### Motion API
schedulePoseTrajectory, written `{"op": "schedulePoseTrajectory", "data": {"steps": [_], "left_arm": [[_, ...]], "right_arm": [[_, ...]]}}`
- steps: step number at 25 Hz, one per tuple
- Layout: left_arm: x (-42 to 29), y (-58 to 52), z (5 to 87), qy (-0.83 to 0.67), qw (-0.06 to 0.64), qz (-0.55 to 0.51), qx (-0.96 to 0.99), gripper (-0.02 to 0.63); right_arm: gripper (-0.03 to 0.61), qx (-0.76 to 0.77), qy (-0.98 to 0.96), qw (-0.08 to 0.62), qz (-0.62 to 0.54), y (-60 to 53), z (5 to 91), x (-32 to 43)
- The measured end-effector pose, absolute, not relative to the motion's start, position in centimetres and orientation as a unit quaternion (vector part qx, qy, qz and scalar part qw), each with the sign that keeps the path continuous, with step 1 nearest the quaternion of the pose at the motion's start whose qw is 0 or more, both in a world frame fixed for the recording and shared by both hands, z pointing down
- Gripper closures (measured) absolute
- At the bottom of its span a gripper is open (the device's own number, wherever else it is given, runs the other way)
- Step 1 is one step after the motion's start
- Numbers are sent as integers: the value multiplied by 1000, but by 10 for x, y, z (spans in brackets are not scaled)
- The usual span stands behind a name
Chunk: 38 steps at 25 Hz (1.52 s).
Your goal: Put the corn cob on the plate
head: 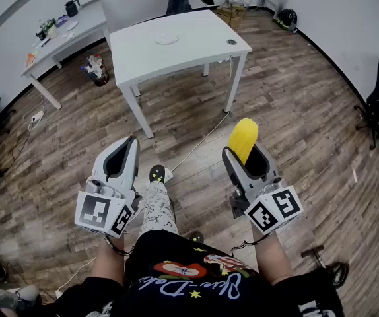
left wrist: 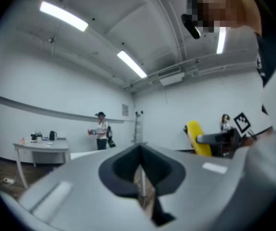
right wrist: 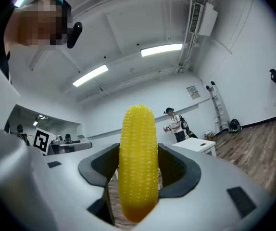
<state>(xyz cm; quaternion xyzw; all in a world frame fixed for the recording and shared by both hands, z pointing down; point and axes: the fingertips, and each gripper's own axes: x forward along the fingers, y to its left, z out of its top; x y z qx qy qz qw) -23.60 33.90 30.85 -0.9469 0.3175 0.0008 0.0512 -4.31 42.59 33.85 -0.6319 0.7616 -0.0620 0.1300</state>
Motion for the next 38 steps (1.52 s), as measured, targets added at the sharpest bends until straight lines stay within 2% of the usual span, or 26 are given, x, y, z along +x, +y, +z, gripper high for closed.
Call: {"op": "schedulePoseTrajectory", "data": {"steps": [5, 11, 18, 22, 25, 33, 38], "left_arm": [[-230, 300, 336, 327, 42, 12, -944, 611], [-156, 145, 322, 325, 46, 41, -944, 611], [-111, -18, 310, 325, 59, 51, -943, 611], [-86, -93, 313, 352, 130, -17, -927, 611], [-63, -146, 316, 356, 117, -7, -927, 611], [-13, -288, 327, 426, 65, 0, -902, 611], [-11, -339, 332, 467, 49, -13, -883, 611]], "right_arm": [[337, -622, 772, 121, -54, 385, 351, -42], [337, -612, 781, 107, -60, 234, 342, 14], [337, -599, 793, 101, -51, 60, 325, 47], [337, -584, 806, 82, -52, -27, 323, 71], [336, -570, 817, 73, -51, -96, 328, 96], [337, -483, 872, 3, -74, -284, 362, 144], [337, -434, 891, -88, -99, -365, 407, 142]]}}
